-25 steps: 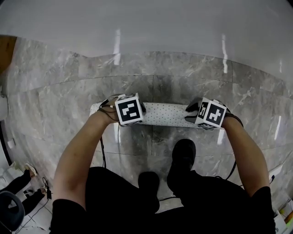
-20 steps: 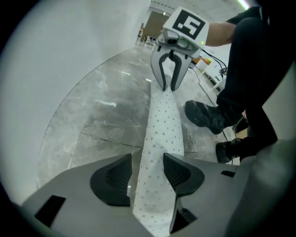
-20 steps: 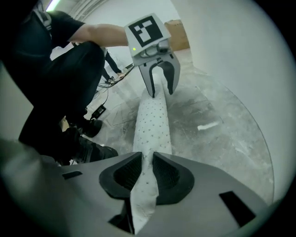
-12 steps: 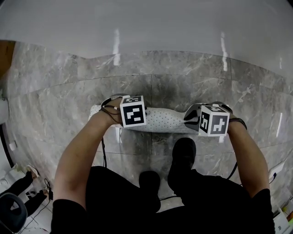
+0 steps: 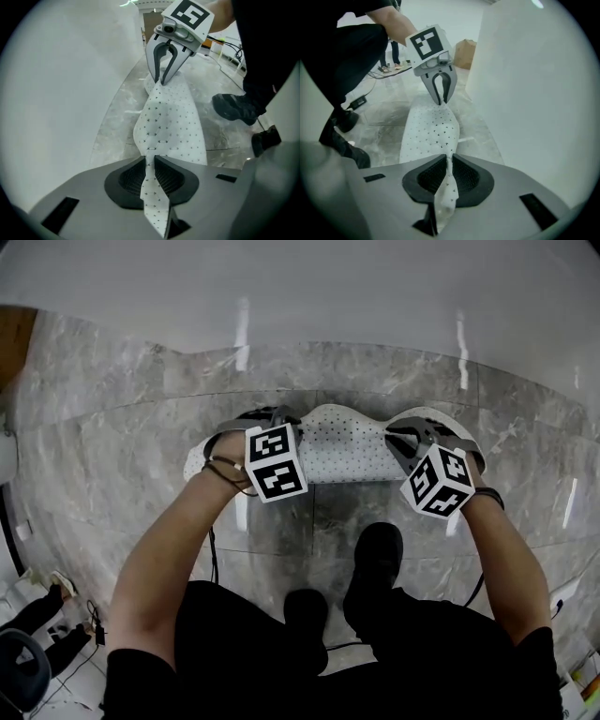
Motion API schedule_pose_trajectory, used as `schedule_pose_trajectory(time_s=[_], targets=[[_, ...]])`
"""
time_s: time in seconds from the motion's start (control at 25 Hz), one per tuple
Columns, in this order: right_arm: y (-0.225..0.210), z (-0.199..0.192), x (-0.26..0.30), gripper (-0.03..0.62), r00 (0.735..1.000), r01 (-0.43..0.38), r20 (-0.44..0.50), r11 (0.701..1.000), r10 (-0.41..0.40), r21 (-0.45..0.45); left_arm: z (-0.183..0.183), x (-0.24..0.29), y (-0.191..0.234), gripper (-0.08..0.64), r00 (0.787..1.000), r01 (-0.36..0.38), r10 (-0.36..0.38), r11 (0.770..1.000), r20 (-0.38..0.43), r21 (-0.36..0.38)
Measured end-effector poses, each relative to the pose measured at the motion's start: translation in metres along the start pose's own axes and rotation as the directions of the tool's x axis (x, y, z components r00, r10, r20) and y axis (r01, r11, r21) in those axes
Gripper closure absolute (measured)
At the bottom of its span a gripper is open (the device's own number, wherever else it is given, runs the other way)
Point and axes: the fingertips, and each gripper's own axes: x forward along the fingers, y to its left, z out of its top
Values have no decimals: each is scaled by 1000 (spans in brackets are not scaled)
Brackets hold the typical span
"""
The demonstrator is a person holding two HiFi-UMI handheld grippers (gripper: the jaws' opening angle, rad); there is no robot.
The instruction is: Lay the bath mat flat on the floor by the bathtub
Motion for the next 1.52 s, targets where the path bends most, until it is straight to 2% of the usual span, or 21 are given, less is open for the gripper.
schedule_pose_trajectory(time_s=[0.08, 0.12, 0.16, 0.24, 0.32, 0.4, 0.44, 0.48, 0.52, 0.6, 0.68, 0.84, 0.96, 1.08, 1.16, 1.2, 1.28, 1.36, 1.44, 1.52], targets=[[-15, 3, 0, 533, 997, 76, 9, 996, -76, 36, -1, -5, 20, 480, 994, -113, 113, 994, 4, -12], [-20, 2, 1, 520, 996, 93, 4, 994, -93, 51, -2, -9, 31, 552, 984, -178, 178, 984, 1, -12], [-23, 0, 2, 500, 995, 102, -2, 993, -102, 64, -4, -11, 42, 552, 973, -232, 232, 973, -6, -14], [-24, -4, 6, 486, 995, 98, -10, 990, -98, 97, -8, -12, 55, 552, 964, -266, 265, 963, -16, -55], [-16, -8, 13, 457, 998, 61, -25, 989, -58, 136, -11, -6, 50, 552, 979, -201, 201, 972, -11, -117], [-7, -19, 23, 390, 998, 19, -60, 985, -8, 171, -15, 5, 36, 544, 994, -105, 104, 983, -13, -149], [-5, -27, 27, 355, 997, 6, -83, 982, 10, 190, -19, 12, 28, 466, 998, -68, 65, 986, -26, -153], [-5, -36, 32, 326, 995, -2, -102, 977, 24, 213, -24, 19, 23, 335, 998, -44, 37, 987, -50, -155], [-6, -43, 35, 309, 993, -7, -112, 969, 36, 248, -31, 26, 20, 308, 997, -32, 20, 987, -75, -157], [-12, -55, 41, 268, 993, -20, -103, 935, 61, 354, -42, 40, 18, 296, 994, -18, -2, 983, -111, -180], [-22, -65, 45, 265, 993, -18, -98, 899, 67, 439, -49, 51, 16, 279, 991, 11, -40, 974, -124, -225], [-39, -91, 59, 260, 985, 2, -156, 892, 77, 452, -54, 63, 16, 279, 982, 74, -121, 952, -142, -298], [-43, -101, 68, 231, 978, -10, -176, 871, 111, 492, -57, 66, 18, 259, 975, 120, -181, 916, -127, -382], [-42, -99, 70, 227, 979, -15, -171, 868, 114, 496, -58, 66, 18, 253, 976, 129, -186, 912, -111, -388], [-40, -97, 69, 232, 979, -23, -167, 876, 117, 481, -58, 66, 19, 253, 978, 127, -180, 916, -107, -381], [-37, -94, 68, 268, 979, -33, -164, 883, 124, 468, -57, 66, 19, 248, 978, 125, -178, 917, -106, -379], [-23, -83, 66, 393, 977, -62, -161, 905, 142, 421, -57, 65, 19, 249, 978, 122, -175, 921, -112, -370], [-12, -74, 66, 525, 976, -61, -177, 943, 125, 327, -55, 64, 17, 262, 977, 125, -176, 931, -121, -344], [-13, -71, 65, 541, 979, -21, -190, 970, 69, 242, -54, 64, 16, 284, 974, 130, -180, 939, -134, -318], [-23, -69, 59, 548, 987, 21, -158, 970, 18, 240, -52, 64, 13, 332, 971, 139, -189, 944, -144, -300]])
